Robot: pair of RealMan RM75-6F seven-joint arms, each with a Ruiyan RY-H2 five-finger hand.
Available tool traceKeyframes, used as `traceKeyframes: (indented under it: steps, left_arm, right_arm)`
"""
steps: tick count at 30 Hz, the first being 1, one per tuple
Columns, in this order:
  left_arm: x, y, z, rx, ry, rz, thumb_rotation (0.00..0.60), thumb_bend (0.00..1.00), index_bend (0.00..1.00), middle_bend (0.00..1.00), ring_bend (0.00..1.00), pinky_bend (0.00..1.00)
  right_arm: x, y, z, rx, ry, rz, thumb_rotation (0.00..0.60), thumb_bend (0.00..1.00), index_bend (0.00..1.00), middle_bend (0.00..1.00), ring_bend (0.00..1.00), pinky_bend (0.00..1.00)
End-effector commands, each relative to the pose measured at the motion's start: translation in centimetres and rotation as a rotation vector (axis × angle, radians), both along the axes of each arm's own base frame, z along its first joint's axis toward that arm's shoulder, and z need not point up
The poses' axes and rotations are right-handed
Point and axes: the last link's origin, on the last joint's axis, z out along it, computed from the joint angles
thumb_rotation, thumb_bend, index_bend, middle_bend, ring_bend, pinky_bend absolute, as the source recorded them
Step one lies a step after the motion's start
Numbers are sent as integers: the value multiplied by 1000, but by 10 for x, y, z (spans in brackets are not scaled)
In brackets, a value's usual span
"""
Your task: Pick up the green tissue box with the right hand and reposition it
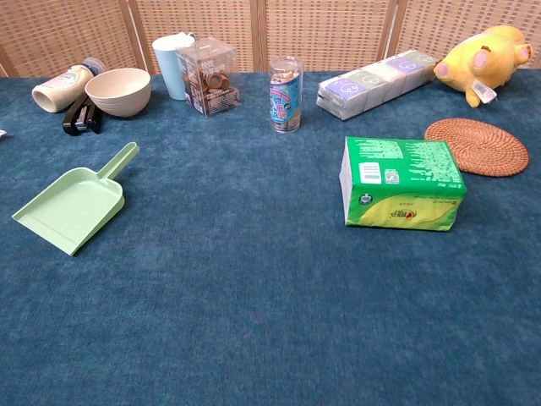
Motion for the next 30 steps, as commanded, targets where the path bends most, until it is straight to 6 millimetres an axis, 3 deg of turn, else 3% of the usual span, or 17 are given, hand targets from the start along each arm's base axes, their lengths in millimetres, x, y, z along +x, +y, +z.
traceKeyframes:
  steps: [1, 8, 22, 30]
  left_arm:
    - [0, 0, 0, -2, 2, -1, 600, 65, 28, 0, 0, 36]
    - [-2, 1, 3, 9, -9, 8, 600, 65, 29, 0, 0, 36]
    - [-6, 6, 4, 16, -17, 36, 600, 64, 28, 0, 0, 36]
    - [-8, 7, 6, 21, -20, 46, 600, 64, 28, 0, 0, 36]
  right_arm:
    - [-1, -1, -1, 12, 0, -7, 600, 0, 88, 0, 0, 71]
    - [6, -5, -12, 69, -27, 16, 600, 0, 92, 0, 0, 71]
    - [82, -51, -58, 409, -126, 84, 600, 0, 86, 0, 0, 71]
    - [101, -72, -85, 463, -116, 74, 600, 0, 79, 0, 0, 71]
